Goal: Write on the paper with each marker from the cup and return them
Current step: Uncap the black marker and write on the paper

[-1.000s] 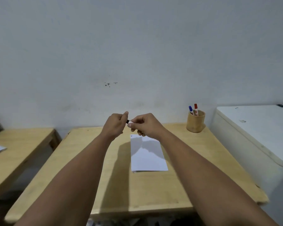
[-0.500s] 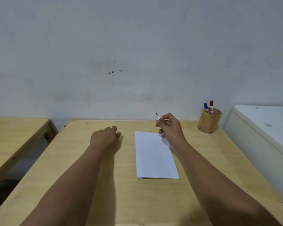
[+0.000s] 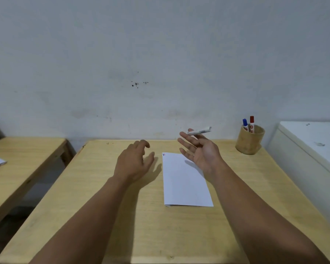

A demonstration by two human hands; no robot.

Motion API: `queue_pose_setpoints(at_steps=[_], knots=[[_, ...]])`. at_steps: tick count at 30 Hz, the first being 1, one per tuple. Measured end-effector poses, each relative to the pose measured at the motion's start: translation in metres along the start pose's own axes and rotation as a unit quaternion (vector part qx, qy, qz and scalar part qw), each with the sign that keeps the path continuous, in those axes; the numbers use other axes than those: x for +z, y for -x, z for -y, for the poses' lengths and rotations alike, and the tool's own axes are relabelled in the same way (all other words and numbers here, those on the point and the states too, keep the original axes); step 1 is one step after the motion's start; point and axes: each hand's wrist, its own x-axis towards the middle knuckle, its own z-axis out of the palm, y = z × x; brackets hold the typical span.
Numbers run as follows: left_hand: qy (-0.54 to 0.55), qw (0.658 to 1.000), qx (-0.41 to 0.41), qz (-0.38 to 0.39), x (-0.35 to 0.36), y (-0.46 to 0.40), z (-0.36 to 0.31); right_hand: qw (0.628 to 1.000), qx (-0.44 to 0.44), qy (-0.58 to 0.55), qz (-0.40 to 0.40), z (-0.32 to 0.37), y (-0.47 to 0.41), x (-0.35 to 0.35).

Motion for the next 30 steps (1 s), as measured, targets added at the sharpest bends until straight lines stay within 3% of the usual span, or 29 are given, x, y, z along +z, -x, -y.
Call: queue_pose_setpoints(at_steps=[3, 6, 10, 14, 26, 30], knots=[[0.026, 0.995, 0.077, 0.065, 0.002, 0.016, -0.01, 0.996, -0.024, 0.077, -0.036, -0.003, 0.002, 0.007], [0.034, 0.983, 0.044, 0.172, 0.002, 0.037, -0.017, 0.981, -0.052, 0.165, -0.091, -0.009, 0.002, 0.018], [-0.028, 0.961, 0.05, 0.271, 0.007, 0.057, -0.01, 0.959, -0.086, 0.254, -0.097, -0.019, 0.006, 0.029], [-0.044, 0.959, 0.042, 0.278, 0.011, 0.06, -0.006, 0.929, -0.108, 0.339, -0.098, -0.035, 0.0, 0.035], [-0.038, 0.965, 0.052, 0.255, 0.014, 0.06, -0.001, 0.896, -0.165, 0.407, -0.071, -0.081, -0.036, 0.018], [-0.015, 0.966, 0.039, 0.254, 0.013, 0.061, -0.003, 0.91, -0.14, 0.377, -0.099, -0.085, -0.04, 0.012]])
